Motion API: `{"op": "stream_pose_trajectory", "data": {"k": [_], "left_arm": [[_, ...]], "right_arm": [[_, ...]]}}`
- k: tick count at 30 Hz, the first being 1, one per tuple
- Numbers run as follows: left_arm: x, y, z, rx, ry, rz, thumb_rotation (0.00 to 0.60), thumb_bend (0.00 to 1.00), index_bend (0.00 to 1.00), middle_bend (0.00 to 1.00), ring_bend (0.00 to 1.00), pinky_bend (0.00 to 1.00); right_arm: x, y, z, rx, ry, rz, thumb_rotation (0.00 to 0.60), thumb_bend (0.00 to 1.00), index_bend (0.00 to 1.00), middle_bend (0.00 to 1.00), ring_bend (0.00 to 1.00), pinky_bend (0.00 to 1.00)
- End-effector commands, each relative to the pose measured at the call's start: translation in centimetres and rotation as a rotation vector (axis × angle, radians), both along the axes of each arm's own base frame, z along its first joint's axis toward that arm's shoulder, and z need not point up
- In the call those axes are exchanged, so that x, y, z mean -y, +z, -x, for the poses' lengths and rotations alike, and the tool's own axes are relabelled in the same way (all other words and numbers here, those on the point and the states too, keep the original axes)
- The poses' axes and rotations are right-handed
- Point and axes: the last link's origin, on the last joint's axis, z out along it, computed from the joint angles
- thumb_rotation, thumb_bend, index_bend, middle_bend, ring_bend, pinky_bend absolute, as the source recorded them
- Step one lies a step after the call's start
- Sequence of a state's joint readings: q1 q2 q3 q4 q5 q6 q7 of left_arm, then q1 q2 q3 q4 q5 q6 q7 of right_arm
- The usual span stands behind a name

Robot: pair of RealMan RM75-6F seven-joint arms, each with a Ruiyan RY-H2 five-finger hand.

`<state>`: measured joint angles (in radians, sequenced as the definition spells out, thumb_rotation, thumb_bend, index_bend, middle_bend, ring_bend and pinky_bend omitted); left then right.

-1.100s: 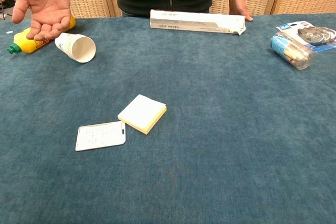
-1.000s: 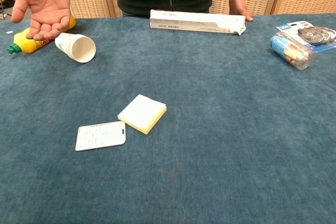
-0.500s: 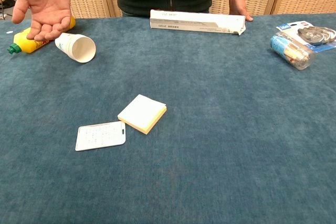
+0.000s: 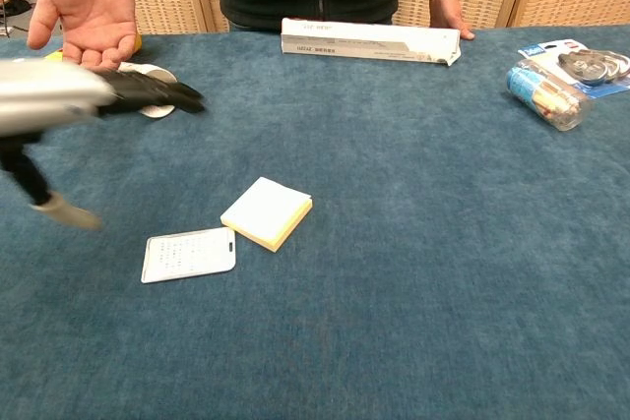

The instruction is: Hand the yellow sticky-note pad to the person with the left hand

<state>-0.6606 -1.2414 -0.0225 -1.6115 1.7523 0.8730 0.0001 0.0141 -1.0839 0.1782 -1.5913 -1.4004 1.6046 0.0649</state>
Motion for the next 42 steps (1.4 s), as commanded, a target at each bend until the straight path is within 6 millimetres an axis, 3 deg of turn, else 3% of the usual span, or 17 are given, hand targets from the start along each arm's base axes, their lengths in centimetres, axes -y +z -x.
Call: {"op": "stream_pose_trajectory", "data": {"k": [1,7,13,25,29,32,36,38,42], "left_arm": [[-3.2,-5.4,-4.7,-0.065,-0.044,0.064,0.6,0.0,0.0,0.0,0.0,0.0],[-4.6,-8.2,-6.8,-0.099,-0.063,0.057,0.6,0.0,0.0,0.0,0.0,0.0],[-5.2,-9.7,-8.0,-0.137,-0.066,0.062,0.6,0.0,0.0,0.0,0.0,0.01],[-5.1,-11.3,-8.3,-0.16,-0.038,0.076,0.6,0.0,0.01,0.0,0.0,0.03],[-5.2,-12.0,-8.3,-0.159,-0.025,0.067,0.6,0.0,0.1,0.01,0.0,0.11],[-5.1,-12.5,-8.7,-0.141,-0.022,0.052,0.6,0.0,0.21,0.14,0.04,0.2],[-4.8,-12.9,-9.0,-0.102,-0.043,-0.001,0.6,0.0,0.52,0.46,0.27,0.39],[-4.6,-13.0,-8.9,-0.093,-0.055,-0.022,0.6,0.0,0.63,0.56,0.35,0.46],[-4.5,-12.8,-8.6,-0.067,-0.058,-0.052,0.6,0.0,0.69,0.62,0.42,0.52]], "right_arm": [[0.1,0.2,0.3,0.003,-0.012,0.001,0.6,0.0,0.0,0.0,0.0,0.0],[0.2,0.4,0.7,0.01,-0.029,0.004,0.6,0.0,0.0,0.0,0.0,0.0],[0.4,0.6,1.0,0.021,-0.042,0.004,0.6,0.0,0.0,0.0,0.0,0.0],[0.5,0.8,1.2,0.047,-0.04,-0.004,0.6,0.0,0.0,0.0,0.0,0.0],[0.4,0.8,1.2,0.05,-0.036,-0.009,0.6,0.0,0.0,0.0,0.0,0.0],[0.4,0.8,1.1,0.055,-0.034,-0.01,0.6,0.0,0.0,0.0,0.0,0.0],[0.4,0.8,1.1,0.059,-0.031,-0.013,0.6,0.0,0.0,0.0,0.0,0.0],[0.4,0.8,1.1,0.061,-0.029,-0.017,0.6,0.0,0.0,0.0,0.0,0.0],[0.3,0.8,1.0,0.064,-0.025,-0.02,0.6,0.0,0.0,0.0,0.0,0.0]]}}
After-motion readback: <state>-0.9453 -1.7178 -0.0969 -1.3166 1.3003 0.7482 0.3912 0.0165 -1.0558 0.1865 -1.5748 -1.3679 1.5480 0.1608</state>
